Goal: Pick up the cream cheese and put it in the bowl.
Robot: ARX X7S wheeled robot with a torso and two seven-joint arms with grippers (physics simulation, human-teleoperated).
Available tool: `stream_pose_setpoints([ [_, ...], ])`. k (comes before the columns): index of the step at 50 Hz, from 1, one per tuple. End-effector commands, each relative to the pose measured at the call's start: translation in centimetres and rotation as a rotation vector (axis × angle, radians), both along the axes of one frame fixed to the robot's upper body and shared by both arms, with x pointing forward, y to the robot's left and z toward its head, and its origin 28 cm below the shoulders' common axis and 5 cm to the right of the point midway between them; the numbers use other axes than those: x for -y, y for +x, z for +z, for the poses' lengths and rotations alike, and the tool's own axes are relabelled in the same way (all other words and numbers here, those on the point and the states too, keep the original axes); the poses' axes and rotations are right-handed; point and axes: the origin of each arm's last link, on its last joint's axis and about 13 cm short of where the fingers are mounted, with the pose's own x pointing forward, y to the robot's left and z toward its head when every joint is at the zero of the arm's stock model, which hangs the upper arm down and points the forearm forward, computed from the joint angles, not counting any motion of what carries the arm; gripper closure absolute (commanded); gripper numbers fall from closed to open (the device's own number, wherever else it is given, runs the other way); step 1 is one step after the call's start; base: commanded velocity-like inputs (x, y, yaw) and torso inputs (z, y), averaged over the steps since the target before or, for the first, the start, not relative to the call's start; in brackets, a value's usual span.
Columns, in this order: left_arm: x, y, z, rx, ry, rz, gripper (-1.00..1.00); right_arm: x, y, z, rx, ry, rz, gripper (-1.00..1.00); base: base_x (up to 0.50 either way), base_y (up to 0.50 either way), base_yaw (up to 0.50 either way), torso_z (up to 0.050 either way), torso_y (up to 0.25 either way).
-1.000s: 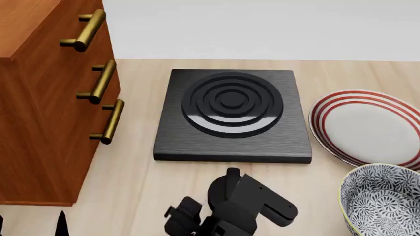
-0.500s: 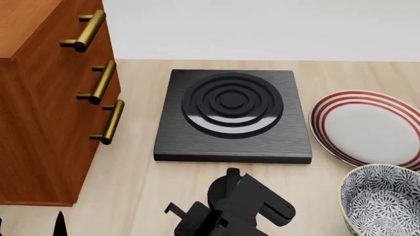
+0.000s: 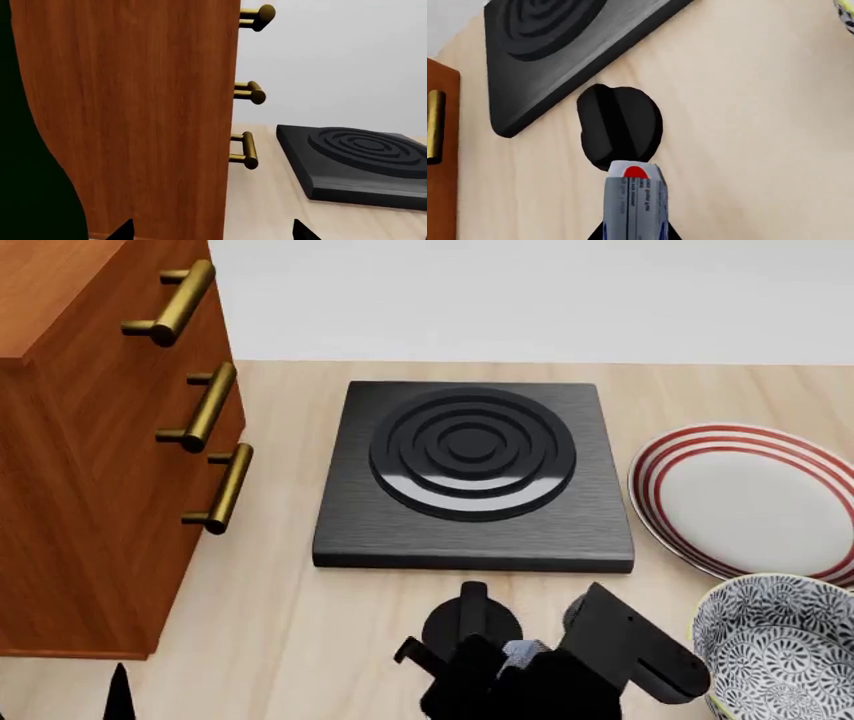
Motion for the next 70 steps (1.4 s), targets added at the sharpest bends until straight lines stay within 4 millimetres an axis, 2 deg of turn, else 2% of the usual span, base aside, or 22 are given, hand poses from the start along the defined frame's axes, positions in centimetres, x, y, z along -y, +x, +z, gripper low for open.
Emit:
stream_pose_setpoints([
  [1,0.0,0.2,0.2,-0.002,0.0,0.007,-1.0,2.8,-2.7,3.4,0.244,-0.067,-0.06,1.0,0.0,0.0,0.0,0.0,0.0],
  [8,0.1,0.1,0.2,-0.001,-0.004,0.0,-1.0,3.7,-3.8,5.5,0.357,-0.102,-0.021,1.0,0.0,0.0,0.0,0.0,0.0],
  [10,0.1,0.0,0.3,0.001,-0.004,0.0,-1.0,4.0,-4.4,6.0,0.459,-0.171,0.008,1.0,0.0,0.0,0.0,0.0,0.0],
  [11,0.1,0.1,0.3,0.001,-0.003,0.001,-1.0,4.2,-4.9,6.0,0.594,-0.271,0.062,1.0,0.0,0.0,0.0,0.0,0.0],
  [12,0.1,0.2,0.3,0.0,-0.003,0.007,-1.0,4.3,-5.6,6.1,0.65,-0.212,0.16,1.0,0.0,0.0,0.0,0.0,0.0],
  [13,0.1,0.3,0.3,-0.001,-0.005,0.015,-1.0,4.5,-5.7,6.0,0.593,-0.245,0.164,1.0,0.0,0.0,0.0,0.0,0.0],
  [14,0.1,0.3,0.3,-0.004,-0.01,0.009,-1.0,4.7,-6.2,6.3,0.692,-0.217,0.201,1.0,0.0,0.0,0.0,0.0,0.0],
  [19,0.2,0.4,0.1,-0.007,-0.006,0.005,-1.0,5.6,-6.6,7.2,0.787,-0.256,0.21,1.0,0.0,0.0,0.0,0.0,0.0],
  [24,0.3,0.4,0.2,-0.007,-0.007,0.0,-1.0,7.1,-6.5,8.8,0.836,-0.261,0.188,1.0,0.0,0.0,0.0,0.0,0.0],
  [28,0.4,0.3,0.2,-0.005,-0.002,0.0,-1.0,7.9,-6.0,9.2,0.835,-0.34,0.211,1.0,0.0,0.0,0.0,0.0,0.0],
  [39,0.4,0.4,0.2,-0.001,-0.005,-0.005,-1.0,10.4,-4.2,11.2,0.828,-0.391,0.169,1.0,0.0,0.0,0.0,0.0,0.0],
  [47,0.4,0.6,0.1,-0.003,-0.002,-0.006,-1.0,12.4,-2.6,12.3,0.788,-0.451,0.065,1.0,0.0,0.0,0.0,0.0,0.0],
  [53,0.4,0.7,-0.2,-0.004,-0.002,-0.007,-1.0,13.9,-1.1,12.1,0.709,-0.487,0.026,1.0,0.0,0.0,0.0,0.0,0.0],
  [61,0.3,0.8,-0.1,-0.004,-0.003,-0.006,-1.0,15.2,-0.2,11.4,0.658,-0.492,0.003,1.0,0.0,0.0,0.0,0.0,0.0],
  [63,0.3,0.8,-0.5,-0.003,-0.002,-0.006,-1.0,15.3,-0.1,11.0,0.642,-0.494,0.016,1.0,0.0,0.0,0.0,0.0,0.0],
  [70,0.4,0.8,0.1,0.0,0.001,-0.005,-1.0,15.2,-0.6,10.2,0.606,-0.527,0.065,1.0,0.0,0.0,0.0,0.0,0.001],
])
